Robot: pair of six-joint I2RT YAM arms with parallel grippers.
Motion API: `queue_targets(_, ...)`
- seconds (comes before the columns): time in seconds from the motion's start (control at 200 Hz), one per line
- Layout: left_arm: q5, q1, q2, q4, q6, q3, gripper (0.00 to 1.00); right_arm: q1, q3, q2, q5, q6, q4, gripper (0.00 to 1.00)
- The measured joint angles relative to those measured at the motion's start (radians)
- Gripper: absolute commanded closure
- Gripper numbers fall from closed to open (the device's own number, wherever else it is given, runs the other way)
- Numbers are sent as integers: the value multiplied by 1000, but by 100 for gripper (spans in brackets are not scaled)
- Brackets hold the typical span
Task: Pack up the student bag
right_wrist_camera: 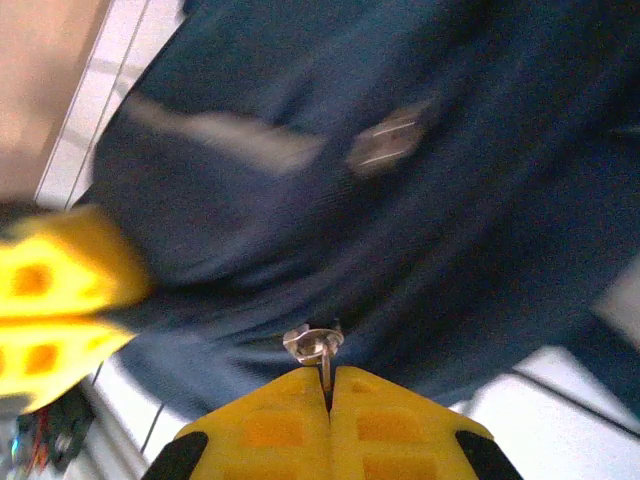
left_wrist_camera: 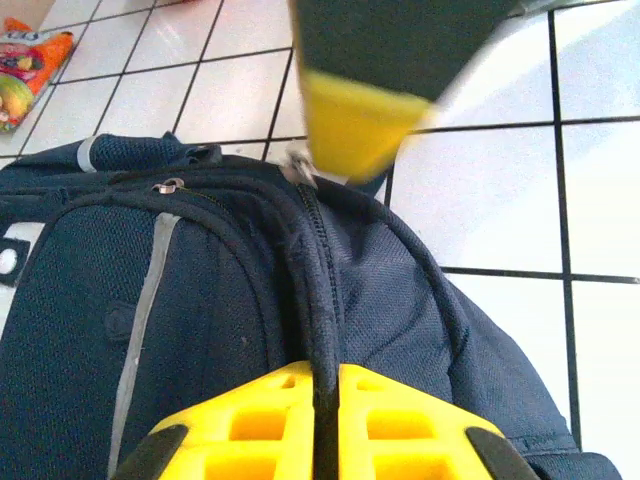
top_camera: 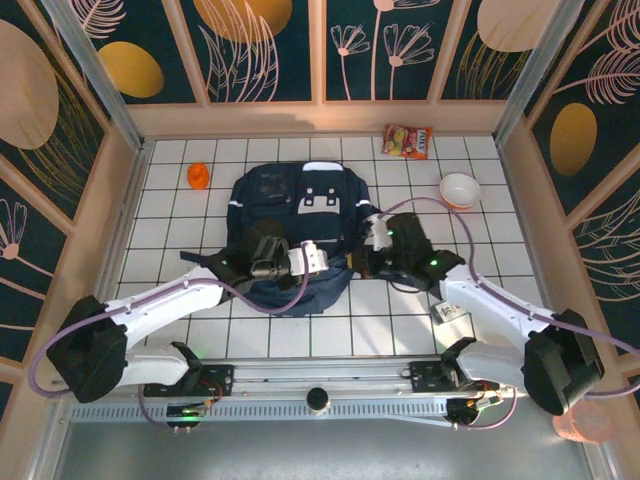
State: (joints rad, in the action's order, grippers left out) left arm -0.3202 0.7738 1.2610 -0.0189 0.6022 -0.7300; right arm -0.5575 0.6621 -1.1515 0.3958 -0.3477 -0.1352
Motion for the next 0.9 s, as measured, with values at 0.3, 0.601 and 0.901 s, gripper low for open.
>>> queue_targets(0.3, -62, 2, -158, 3, 32, 89, 100, 145, 44, -160, 57, 51, 85, 100)
queue_targets(0.601, -92, -6, -157, -14, 53, 91, 100, 154, 72, -238, -5, 53, 115, 100)
queue_targets(0.901, -90, -14, -176, -15, 58, 97, 100, 220, 118, -353, 144, 43, 130, 100)
